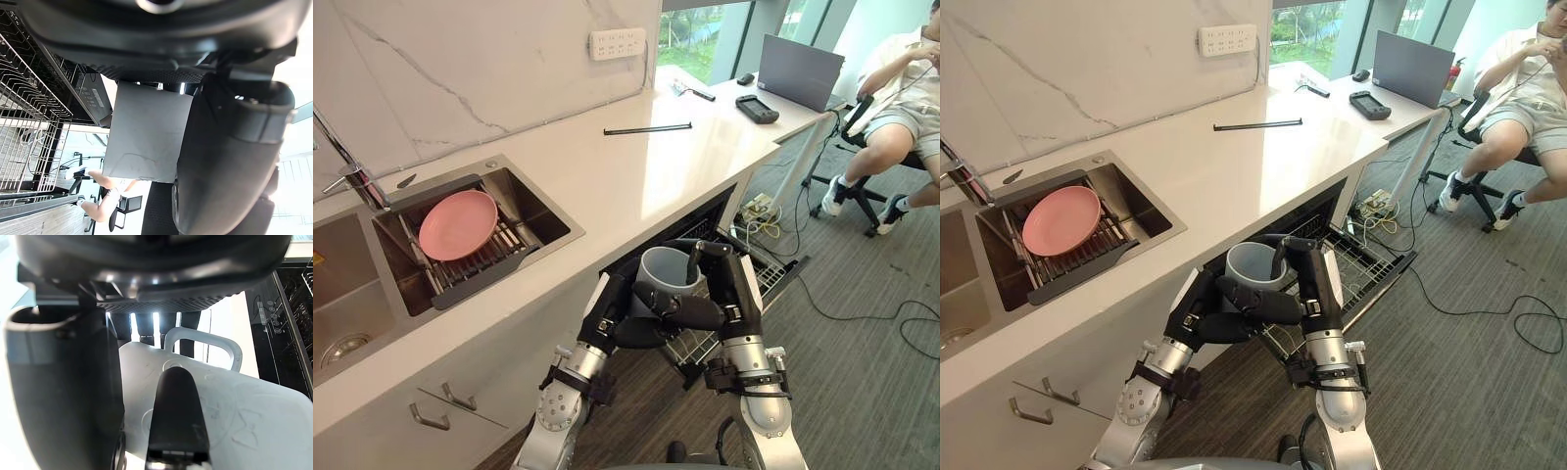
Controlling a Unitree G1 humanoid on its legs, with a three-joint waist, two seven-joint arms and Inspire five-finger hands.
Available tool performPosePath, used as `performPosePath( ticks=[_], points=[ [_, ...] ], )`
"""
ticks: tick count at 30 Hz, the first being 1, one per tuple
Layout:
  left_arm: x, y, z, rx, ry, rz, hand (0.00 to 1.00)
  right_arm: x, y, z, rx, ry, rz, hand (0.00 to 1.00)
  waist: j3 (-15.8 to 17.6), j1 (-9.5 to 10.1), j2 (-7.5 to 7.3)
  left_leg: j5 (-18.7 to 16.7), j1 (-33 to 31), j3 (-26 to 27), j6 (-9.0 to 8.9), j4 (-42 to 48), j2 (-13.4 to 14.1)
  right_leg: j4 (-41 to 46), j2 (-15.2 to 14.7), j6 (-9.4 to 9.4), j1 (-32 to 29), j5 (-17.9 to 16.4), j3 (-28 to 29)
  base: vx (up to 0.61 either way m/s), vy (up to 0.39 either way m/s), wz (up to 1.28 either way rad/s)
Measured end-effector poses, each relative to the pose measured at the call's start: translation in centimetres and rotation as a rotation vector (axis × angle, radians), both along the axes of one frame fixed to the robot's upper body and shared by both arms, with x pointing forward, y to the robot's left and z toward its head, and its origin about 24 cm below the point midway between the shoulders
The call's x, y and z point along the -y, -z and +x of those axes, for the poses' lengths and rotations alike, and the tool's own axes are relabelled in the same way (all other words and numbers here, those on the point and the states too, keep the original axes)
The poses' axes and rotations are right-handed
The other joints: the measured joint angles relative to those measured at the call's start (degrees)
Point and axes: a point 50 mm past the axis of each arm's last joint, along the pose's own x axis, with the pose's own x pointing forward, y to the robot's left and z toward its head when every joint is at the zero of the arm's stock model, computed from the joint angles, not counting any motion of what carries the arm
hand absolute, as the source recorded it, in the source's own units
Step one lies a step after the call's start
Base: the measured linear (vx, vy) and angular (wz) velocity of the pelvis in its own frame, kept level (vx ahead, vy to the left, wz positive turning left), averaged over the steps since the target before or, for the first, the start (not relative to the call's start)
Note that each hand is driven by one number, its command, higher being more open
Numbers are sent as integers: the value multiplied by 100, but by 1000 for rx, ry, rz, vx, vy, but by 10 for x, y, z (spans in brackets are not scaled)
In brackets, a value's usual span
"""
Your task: Walk over to the sink, pick up the cup, carry it to the dishwasher, place the cup inside the dishwasher, then close the dishwasher door
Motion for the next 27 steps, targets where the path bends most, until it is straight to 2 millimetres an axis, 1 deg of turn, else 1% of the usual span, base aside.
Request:
performPosePath(
  ticks=[5,8,10,11,12,13,15,17,19,21,24,27],
  points=[
    [3,-1,0,3,-20,0,100,0,-1,0,6,51,-5,0,3,-2,8,0,2,12,0,-2,-1,0,7,2,-3,2,13,0,0,0],
    [7,-2,1,11,-39,-1,100,1,-1,0,7,109,21,0,11,-4,33,0,3,31,0,-8,-2,0,11,4,-15,5,32,-11,2,-2],
    [7,-2,0,5,-67,-9,100,4,-1,0,9,180,51,0,9,-5,50,0,5,40,0,-10,-1,-1,17,4,-18,5,43,0,0,0],
    [1,0,0,-14,-140,-25,100,14,-2,0,13,273,76,0,12,-8,59,0,7,45,0,-11,1,-1,20,4,-21,5,48,0,0,0],
    [-10,2,2,-34,-238,-52,100,27,-3,-1,19,379,97,0,13,-8,63,0,9,50,0,-12,1,-2,21,3,-22,6,53,0,0,0],
    [-16,2,2,-43,-290,-63,100,34,-3,-2,22,431,102,0,13,-8,64,0,10,52,0,-13,1,-2,21,3,-22,6,55,0,0,0],
    [-42,5,4,-60,-470,-72,100,57,-1,-7,24,582,122,0,10,-16,71,0,13,64,0,-16,3,-13,24,1,-22,11,67,0,0,0],
    [-54,6,2,-68,-547,-69,100,65,-2,-11,25,625,137,0,-2,-21,92,0,11,78,0,-16,4,-39,21,-2,-22,30,81,-17,8,-4],
    [-55,7,1,-77,-551,-79,100,64,-3,-12,31,616,139,0,-14,-14,112,0,5,89,-1,-16,2,-95,5,0,-9,69,88,-19,16,-4],
    [-49,8,1,-84,-516,-98,100,58,-6,-10,41,560,144,0,-17,-11,114,0,-2,103,0,-10,-1,-140,6,-2,3,103,100,-36,8,-3],
    [-39,8,0,-89,-394,-126,100,48,-7,-7,42,447,115,0,-26,-6,117,0,-23,104,0,-2,-3,-214,6,-2,23,148,99,-24,1,0],
    [-32,8,-1,-91,-293,-149,100,44,-8,-6,42,381,86,0,-28,2,117,0,-66,102,0,18,-5,-300,7,-1,30,205,93,0,0,0]
  ],
)
